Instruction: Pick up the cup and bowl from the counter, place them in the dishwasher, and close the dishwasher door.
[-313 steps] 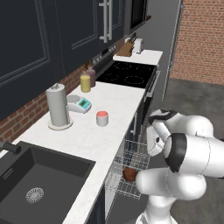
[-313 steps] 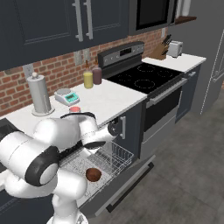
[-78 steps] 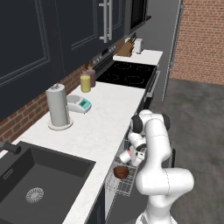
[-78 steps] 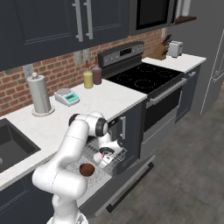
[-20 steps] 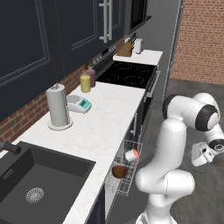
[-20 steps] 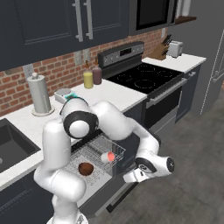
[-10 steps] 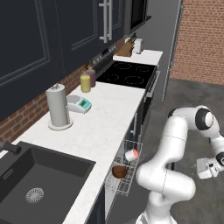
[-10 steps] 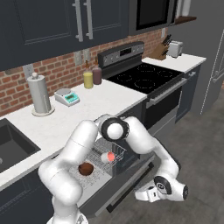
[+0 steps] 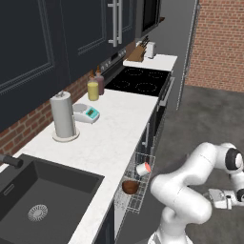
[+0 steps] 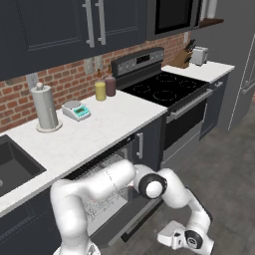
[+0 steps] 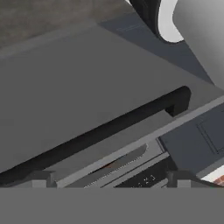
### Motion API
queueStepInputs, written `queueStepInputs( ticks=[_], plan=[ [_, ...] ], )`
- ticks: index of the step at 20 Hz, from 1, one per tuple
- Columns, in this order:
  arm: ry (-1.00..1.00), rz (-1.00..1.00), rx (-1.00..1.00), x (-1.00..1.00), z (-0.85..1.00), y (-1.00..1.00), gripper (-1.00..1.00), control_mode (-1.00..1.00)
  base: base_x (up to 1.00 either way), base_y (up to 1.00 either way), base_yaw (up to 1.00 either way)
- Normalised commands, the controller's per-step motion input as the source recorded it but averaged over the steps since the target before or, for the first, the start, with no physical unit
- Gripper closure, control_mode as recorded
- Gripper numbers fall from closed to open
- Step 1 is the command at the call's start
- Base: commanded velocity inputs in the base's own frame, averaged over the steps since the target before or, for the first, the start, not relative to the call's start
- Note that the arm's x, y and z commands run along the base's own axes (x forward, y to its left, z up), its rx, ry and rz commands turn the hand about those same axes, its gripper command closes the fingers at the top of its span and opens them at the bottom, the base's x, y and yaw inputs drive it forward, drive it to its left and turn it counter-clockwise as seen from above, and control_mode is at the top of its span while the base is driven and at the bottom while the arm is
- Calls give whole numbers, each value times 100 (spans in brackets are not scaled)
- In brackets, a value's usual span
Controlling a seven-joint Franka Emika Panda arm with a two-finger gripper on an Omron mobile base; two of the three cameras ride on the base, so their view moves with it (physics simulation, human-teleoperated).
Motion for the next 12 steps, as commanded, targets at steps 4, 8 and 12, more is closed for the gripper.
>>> queueStepInputs(
  ticks=[4, 8, 12],
  plan=[
    [0, 0, 28, 49, -38, 51, -100, -100, 0, 0, 0],
    [0, 1, 22, 59, -20, 72, -100, -100, 0, 0, 0],
    [0, 1, 17, 62, -16, 78, -100, -100, 0, 0, 0]
  ],
)
